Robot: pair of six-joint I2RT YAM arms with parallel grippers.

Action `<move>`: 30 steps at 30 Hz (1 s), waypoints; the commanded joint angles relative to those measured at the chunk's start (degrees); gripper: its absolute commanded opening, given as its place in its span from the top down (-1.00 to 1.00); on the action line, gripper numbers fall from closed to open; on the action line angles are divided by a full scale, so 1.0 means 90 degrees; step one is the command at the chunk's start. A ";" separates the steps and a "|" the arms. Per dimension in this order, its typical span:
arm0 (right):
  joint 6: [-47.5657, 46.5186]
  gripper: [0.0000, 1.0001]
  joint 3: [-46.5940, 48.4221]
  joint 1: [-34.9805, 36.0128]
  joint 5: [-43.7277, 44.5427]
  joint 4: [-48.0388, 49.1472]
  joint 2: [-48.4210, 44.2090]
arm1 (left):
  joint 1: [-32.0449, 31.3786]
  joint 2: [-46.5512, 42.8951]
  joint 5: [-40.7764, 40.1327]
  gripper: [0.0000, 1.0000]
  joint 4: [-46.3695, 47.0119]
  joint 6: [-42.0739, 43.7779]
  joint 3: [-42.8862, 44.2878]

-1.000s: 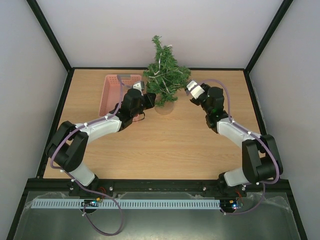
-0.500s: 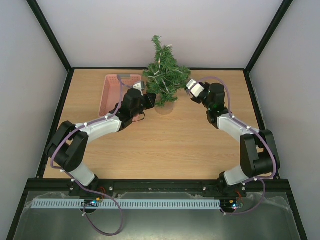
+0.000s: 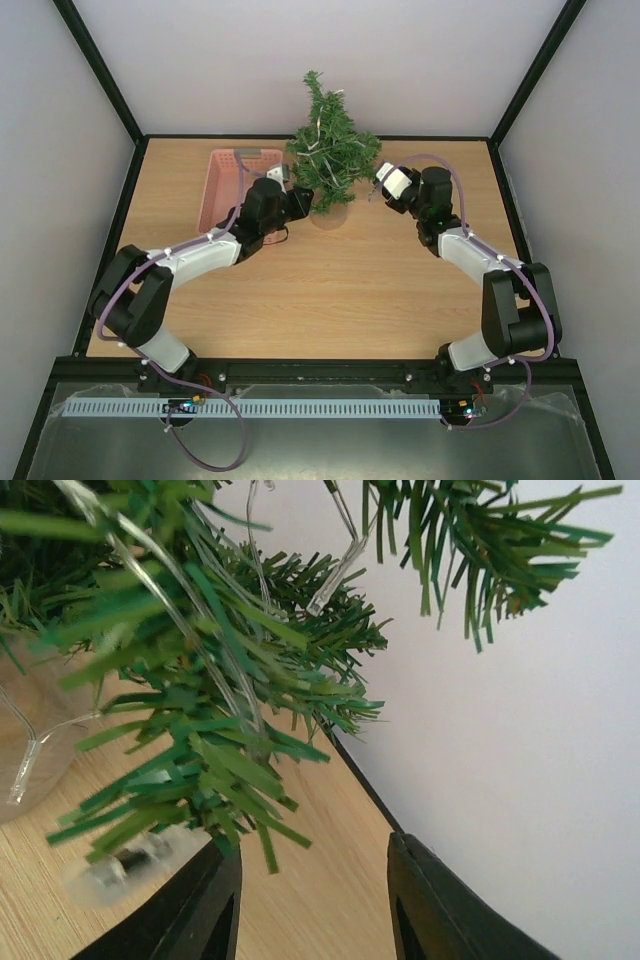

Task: Decorate the small christmas tree
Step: Wrap the decoration item around the Christmas tree.

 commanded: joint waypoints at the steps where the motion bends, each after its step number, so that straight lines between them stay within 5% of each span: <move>1: 0.0116 0.24 0.0222 -0.0090 0.0100 -0.0114 -0.0071 | 0.0035 -0.0345 0.0005 0.64 0.0018 0.0122 -0.0074; 11: 0.1743 0.14 0.0169 -0.0116 0.0271 -0.1094 -0.0793 | 0.0024 -0.0660 0.0207 0.46 -0.0002 0.0032 -0.0362; 21: 0.6014 -0.19 0.0020 -0.0113 0.0609 -0.1554 -0.1713 | -0.0034 -0.1089 0.0341 0.22 -0.0062 -0.0092 -0.0891; 26: 0.7047 -0.60 0.0548 -0.0106 0.0725 -0.2932 -0.1679 | -0.0043 -0.1529 0.0131 0.14 -0.0227 0.0049 -0.1128; 28: 0.7211 -0.99 0.0663 -0.0110 0.0726 -0.3394 -0.1719 | -0.0045 -0.1703 0.0010 0.07 -0.0365 0.0144 -0.1188; 30: 0.7396 -0.97 0.0622 -0.0106 0.0703 -0.3617 -0.1875 | -0.0044 -0.1862 -0.0076 0.04 -0.0510 0.0220 -0.1209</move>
